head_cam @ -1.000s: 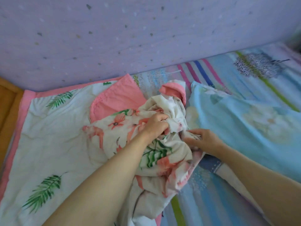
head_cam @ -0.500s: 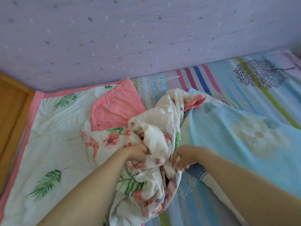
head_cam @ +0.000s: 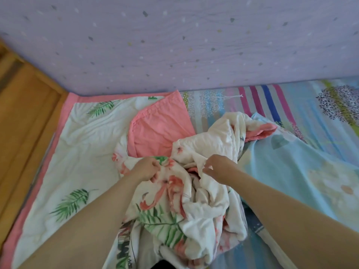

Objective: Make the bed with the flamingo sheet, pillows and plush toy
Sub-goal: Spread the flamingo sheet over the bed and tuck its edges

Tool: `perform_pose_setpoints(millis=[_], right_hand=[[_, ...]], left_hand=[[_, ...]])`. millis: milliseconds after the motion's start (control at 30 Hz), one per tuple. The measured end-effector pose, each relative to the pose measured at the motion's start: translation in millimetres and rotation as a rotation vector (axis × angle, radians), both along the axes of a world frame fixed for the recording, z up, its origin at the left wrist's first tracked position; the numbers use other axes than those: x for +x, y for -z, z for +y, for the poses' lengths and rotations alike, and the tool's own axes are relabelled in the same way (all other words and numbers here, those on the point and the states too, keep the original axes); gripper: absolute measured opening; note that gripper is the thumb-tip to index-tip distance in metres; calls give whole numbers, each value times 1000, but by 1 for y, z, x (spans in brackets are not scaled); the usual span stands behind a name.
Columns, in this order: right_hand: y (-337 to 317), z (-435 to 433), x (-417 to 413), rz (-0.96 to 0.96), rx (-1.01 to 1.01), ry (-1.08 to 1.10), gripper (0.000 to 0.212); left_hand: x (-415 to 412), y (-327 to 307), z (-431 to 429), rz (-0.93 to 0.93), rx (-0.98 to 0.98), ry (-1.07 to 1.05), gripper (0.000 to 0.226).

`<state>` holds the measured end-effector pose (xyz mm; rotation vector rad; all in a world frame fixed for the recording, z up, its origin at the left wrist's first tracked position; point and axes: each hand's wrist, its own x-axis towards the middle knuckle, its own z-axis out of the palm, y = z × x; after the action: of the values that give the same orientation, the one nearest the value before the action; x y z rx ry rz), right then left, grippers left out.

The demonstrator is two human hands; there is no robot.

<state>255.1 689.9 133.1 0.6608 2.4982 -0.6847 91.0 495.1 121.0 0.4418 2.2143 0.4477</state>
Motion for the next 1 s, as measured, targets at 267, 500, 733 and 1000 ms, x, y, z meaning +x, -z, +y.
perform_pose_setpoints(millis=[267, 500, 733, 1000], right_hand=[[19, -15, -68, -114, 148, -3, 27], [40, -37, -117, -224, 37, -104, 43], [70, -69, -152, -300, 225, -361, 43], [105, -69, -161, -300, 436, -432, 63]], left_hand=[[-69, 68, 9, 207, -84, 431, 23], [-81, 113, -3, -45, -157, 455, 39], [-81, 135, -52, -298, -335, 562, 76], [-85, 140, -78, 290, -270, 354, 27]])
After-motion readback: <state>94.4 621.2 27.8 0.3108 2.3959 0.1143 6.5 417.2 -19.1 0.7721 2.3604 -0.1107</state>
